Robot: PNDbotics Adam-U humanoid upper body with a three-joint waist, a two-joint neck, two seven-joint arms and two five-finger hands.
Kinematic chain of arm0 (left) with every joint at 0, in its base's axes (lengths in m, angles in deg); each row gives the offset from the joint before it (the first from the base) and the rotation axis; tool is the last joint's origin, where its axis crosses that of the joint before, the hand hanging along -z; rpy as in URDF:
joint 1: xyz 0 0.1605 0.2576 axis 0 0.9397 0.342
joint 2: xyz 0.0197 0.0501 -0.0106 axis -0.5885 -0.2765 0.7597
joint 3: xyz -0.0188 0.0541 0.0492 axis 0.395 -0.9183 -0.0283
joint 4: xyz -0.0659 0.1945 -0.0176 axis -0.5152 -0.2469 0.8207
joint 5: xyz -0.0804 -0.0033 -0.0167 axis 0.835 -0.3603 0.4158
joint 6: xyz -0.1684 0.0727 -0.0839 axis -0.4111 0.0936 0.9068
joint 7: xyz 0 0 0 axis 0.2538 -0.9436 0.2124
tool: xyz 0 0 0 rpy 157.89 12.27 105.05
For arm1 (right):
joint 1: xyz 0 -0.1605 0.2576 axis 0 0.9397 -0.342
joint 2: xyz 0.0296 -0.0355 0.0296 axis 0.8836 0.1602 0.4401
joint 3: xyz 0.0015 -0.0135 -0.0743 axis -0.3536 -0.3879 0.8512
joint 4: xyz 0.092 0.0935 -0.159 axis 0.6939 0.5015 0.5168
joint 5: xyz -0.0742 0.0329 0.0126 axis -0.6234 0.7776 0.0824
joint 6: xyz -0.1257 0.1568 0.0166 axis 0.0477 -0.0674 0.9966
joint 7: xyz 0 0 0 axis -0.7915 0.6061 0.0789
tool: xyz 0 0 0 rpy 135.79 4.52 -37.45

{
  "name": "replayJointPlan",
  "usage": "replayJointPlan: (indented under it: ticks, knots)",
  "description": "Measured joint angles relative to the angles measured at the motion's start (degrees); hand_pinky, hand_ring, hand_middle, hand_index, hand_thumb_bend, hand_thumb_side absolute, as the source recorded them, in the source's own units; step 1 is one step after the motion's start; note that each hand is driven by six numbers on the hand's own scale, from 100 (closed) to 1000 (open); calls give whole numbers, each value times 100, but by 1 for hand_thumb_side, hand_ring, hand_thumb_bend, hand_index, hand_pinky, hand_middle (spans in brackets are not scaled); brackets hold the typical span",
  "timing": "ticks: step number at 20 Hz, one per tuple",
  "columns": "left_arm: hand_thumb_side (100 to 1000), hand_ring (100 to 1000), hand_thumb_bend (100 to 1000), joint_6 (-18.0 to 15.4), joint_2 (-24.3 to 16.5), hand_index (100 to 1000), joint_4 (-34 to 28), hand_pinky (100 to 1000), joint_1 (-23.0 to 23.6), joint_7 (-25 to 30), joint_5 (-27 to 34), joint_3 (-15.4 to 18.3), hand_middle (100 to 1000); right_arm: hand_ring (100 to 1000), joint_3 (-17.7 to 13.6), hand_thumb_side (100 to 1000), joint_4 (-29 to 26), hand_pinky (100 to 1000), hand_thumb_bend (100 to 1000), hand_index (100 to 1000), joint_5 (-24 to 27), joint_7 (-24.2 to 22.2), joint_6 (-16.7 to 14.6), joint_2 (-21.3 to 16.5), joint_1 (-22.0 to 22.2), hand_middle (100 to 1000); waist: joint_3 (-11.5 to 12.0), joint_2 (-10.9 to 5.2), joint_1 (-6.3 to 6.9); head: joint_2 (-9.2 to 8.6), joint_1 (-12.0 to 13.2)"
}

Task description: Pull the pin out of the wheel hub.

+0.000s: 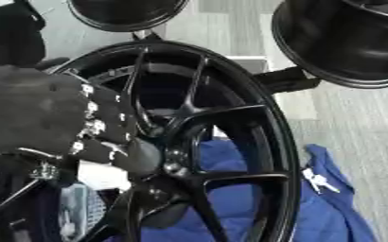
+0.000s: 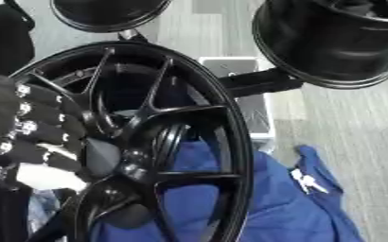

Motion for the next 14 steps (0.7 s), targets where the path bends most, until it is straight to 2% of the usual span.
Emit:
replayJointPlan:
  ticks: [3,9,14]
  knots:
    - [100,682,689,14,2,724,0,752,9,-191,-159,1,575,592,0,375,0,729,100,683,26,17,-17,3,0,475,-2,8,0,-4,0]
    - [100,626,540,92,6,655,0,732,55,-568,-316,-28,507,591,2,377,0,729,100,682,69,47,-42,36,1,474,-6,15,0,-27,-1]
    - [100,594,491,137,10,586,0,718,59,-750,-257,-67,451,591,3,381,0,728,100,682,79,60,-40,48,9,473,-7,15,1,-46,-3]
